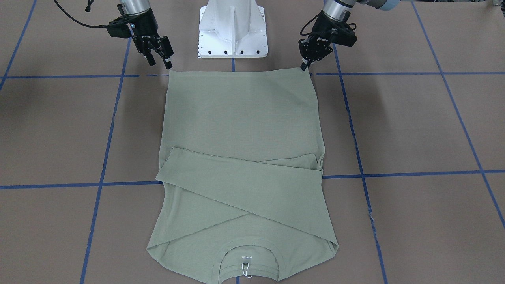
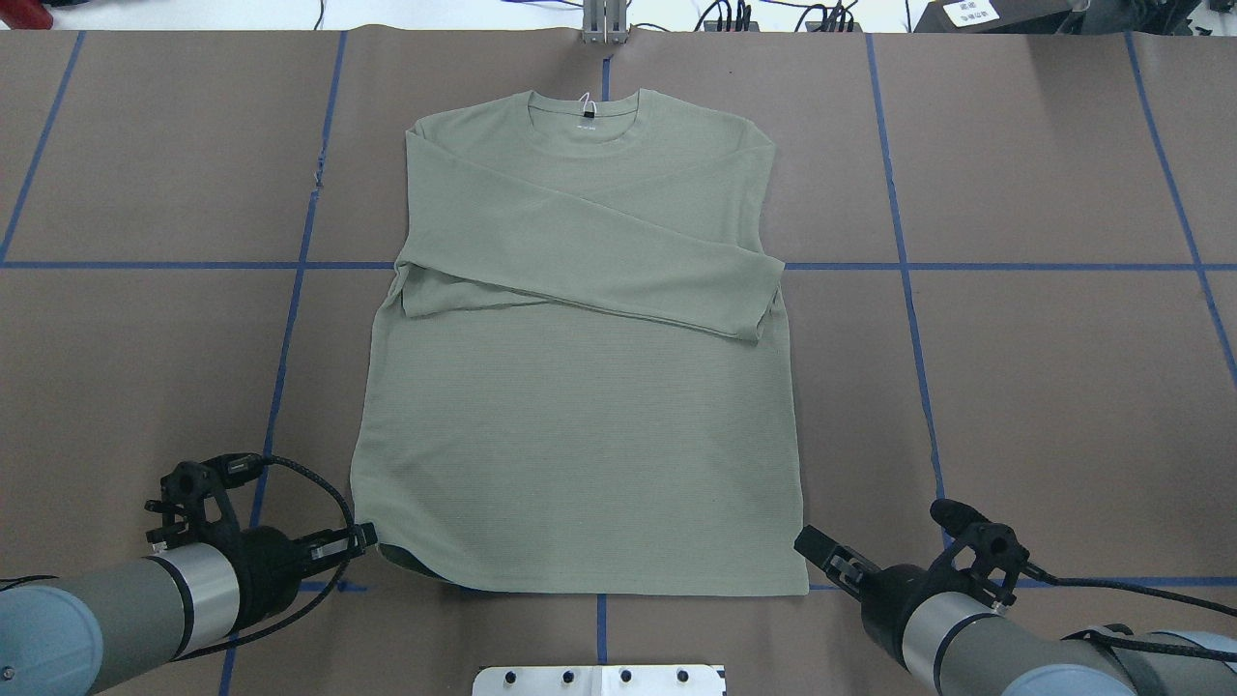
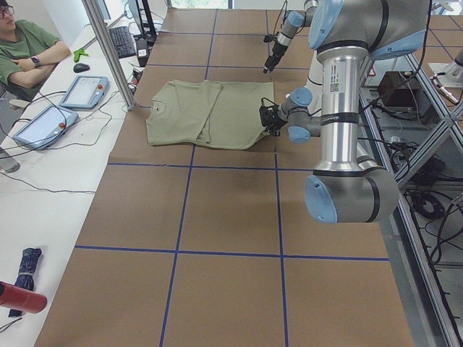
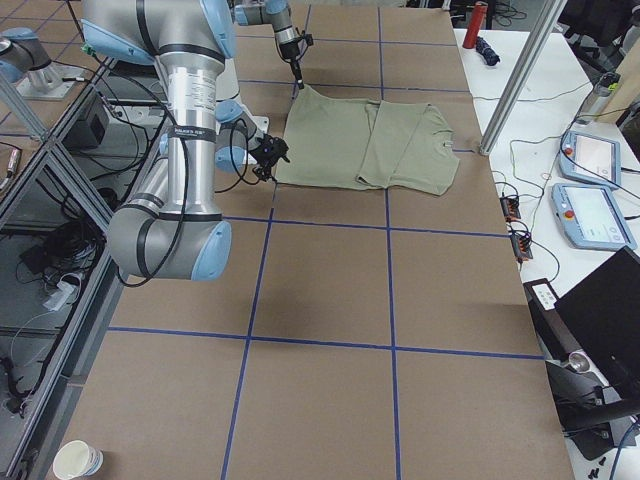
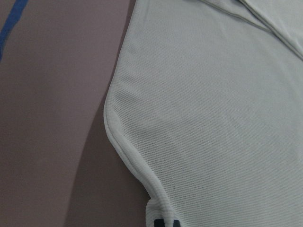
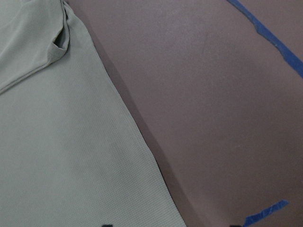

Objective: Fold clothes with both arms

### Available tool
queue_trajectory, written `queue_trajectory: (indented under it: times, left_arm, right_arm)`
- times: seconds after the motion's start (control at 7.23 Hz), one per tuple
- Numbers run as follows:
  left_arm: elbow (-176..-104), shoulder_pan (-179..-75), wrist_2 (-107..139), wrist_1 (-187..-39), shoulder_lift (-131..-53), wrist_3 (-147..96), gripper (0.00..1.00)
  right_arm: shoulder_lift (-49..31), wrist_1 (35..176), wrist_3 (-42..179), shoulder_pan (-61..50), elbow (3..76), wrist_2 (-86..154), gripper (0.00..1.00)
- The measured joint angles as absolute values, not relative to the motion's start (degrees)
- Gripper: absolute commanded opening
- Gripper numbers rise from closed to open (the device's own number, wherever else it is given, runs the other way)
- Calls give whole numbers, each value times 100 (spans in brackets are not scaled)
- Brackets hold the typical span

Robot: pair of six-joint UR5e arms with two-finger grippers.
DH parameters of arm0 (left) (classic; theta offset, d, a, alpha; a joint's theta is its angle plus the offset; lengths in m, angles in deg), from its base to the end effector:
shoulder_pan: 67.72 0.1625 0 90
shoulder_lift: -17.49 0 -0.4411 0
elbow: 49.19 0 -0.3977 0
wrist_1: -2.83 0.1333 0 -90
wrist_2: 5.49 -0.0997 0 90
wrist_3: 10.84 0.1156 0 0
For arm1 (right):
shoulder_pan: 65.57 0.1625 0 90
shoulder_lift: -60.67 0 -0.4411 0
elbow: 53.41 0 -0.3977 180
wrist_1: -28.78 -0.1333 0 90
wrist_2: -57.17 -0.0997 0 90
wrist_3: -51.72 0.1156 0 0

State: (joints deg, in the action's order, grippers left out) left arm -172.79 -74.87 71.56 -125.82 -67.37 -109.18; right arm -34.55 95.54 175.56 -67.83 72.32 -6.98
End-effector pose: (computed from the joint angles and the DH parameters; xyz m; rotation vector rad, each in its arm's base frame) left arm 0.4294 -0.2143 0.3643 0.1885 1.1749 -0.3702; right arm -0.4523 -0.1660 0.3810 0.1137 -1.0277 0.7138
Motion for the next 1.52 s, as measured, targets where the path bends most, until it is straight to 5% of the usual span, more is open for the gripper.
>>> queue_trajectory:
  times: [0.14,1.52]
  left_arm:
    - [-17312,-7490,7147,-12582,-6735,-10919,0]
    - [-17584,-7493,7135,-12575,-6443,-10927,0]
  right_arm:
    - [-3442,9534,17606,-6919,7132,-530,64]
    - [-2982,9779,17074,-7177,6627,-358,59]
